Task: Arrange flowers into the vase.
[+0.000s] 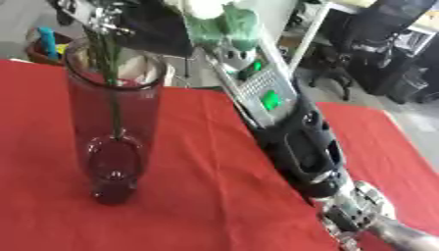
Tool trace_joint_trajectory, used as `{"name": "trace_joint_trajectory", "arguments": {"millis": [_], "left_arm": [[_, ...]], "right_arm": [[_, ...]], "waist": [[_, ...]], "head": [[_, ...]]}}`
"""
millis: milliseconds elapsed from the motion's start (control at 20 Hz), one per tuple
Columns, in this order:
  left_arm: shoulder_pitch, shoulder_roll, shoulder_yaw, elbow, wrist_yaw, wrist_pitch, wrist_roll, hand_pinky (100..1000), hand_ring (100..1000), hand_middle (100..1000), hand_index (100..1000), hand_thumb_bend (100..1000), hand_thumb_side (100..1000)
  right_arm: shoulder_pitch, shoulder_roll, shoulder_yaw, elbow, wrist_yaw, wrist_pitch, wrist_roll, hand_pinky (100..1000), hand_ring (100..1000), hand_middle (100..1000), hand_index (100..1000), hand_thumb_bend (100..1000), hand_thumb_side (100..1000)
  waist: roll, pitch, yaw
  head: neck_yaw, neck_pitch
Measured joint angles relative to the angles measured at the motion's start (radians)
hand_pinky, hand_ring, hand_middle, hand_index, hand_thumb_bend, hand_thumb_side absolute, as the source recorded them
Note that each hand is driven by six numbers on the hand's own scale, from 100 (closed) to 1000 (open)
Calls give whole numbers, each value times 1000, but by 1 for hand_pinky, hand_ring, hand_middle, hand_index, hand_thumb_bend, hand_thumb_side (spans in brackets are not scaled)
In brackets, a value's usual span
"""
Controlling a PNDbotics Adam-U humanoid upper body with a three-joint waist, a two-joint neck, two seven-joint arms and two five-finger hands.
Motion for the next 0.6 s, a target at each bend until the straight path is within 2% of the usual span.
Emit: {"name": "trace_joint_trajectory", "arguments": {"millis": [250,600], "left_arm": [[1,0,0,0,0,2,-3,624,457,680,784,121,1000],[3,0,0,0,1,3,-5,623,458,681,785,122,1000]], "right_arm": [[0,0,-10,0,7,-20,74,859,956,110,597,100,1000],[0,-1,-24,-4,-8,-33,119,879,984,142,670,100,1000]], "waist": [[0,-1,-2],[2,-6,-10]], "head": [[0,0],[8,0]]}}
